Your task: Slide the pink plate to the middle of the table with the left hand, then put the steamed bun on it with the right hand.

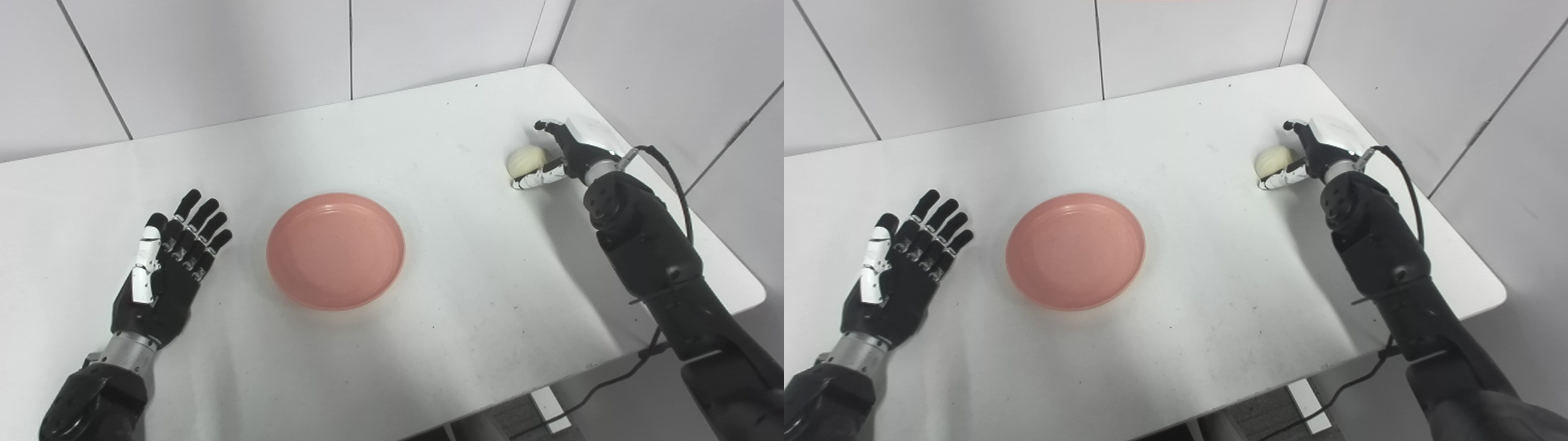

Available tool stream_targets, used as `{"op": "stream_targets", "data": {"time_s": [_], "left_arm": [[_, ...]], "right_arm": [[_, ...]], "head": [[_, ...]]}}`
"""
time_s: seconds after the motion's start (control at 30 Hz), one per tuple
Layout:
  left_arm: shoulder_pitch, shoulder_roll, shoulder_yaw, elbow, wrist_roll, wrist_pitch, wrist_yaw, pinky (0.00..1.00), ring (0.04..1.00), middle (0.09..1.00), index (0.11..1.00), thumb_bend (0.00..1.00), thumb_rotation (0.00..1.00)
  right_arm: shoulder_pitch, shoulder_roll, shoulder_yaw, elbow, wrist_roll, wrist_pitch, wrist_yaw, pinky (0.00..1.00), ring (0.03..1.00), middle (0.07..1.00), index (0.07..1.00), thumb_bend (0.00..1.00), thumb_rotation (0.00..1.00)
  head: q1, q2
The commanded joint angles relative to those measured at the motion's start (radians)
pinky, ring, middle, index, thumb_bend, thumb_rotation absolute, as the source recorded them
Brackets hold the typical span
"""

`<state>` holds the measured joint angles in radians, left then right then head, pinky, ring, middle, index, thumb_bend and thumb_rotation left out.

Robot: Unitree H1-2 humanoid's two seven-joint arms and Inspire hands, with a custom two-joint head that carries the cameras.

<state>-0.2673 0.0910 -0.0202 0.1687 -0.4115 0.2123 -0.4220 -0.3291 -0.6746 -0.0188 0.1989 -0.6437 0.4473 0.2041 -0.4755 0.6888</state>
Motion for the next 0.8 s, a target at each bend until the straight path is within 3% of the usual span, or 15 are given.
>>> {"op": "stream_targets", "data": {"time_s": [0.0,0.13,0.2,0.23,0.3,0.37,0.57,0.77], "left_arm": [[0.036,0.014,0.001,0.022,0.01,0.06,0.017,0.96,0.965,0.961,0.955,0.5,0.99],[0.037,0.014,0.002,0.017,0.008,0.069,0.02,0.97,0.965,0.964,0.96,0.5,0.99],[0.037,0.014,0.003,0.018,0.006,0.068,0.019,0.97,0.967,0.965,0.962,0.5,1.0],[0.037,0.014,0.003,0.018,0.006,0.067,0.018,0.97,0.967,0.965,0.961,0.5,0.99],[0.038,0.014,0.004,0.016,0.006,0.068,0.018,0.97,0.968,0.966,0.961,0.49,0.99],[0.038,0.014,0.004,0.014,0.007,0.072,0.021,0.97,0.967,0.965,0.961,0.5,0.99],[0.038,0.013,0.002,0.013,0.011,0.069,0.021,0.96,0.965,0.962,0.957,0.5,0.98],[0.034,0.009,-0.001,0.024,0.012,0.062,0.02,0.97,0.969,0.968,0.962,0.5,0.99]], "right_arm": [[-0.021,-0.034,0.001,0.014,0.016,-0.022,-0.01,0.7,0.819,0.863,0.839,0.81,0.31],[-0.025,-0.031,-0.002,0.043,0.047,-0.054,-0.039,0.68,0.775,0.827,0.823,0.79,0.29],[-0.031,-0.028,-0.001,0.078,0.066,-0.092,-0.066,0.62,0.686,0.74,0.775,0.77,0.28],[-0.034,-0.027,-0.001,0.094,0.074,-0.11,-0.079,0.59,0.647,0.694,0.723,0.75,0.26],[-0.042,-0.019,-0.005,0.127,0.106,-0.171,-0.108,0.49,0.534,0.567,0.542,0.57,0.17],[-0.053,-0.011,-0.002,0.159,0.125,-0.217,-0.141,0.46,0.5,0.536,0.51,0.54,0.15],[-0.067,0.0,0.017,0.142,0.117,-0.235,-0.21,0.4,0.448,0.499,0.488,0.51,0.13],[-0.071,-0.019,0.034,0.133,0.115,-0.285,-0.243,0.42,0.438,0.489,0.487,0.51,0.12]], "head": [[0.006,0.006],[0.006,0.006],[0.006,0.006],[0.006,0.006],[0.006,0.006],[0.008,0.007],[0.011,0.004],[0.021,-0.002]]}}
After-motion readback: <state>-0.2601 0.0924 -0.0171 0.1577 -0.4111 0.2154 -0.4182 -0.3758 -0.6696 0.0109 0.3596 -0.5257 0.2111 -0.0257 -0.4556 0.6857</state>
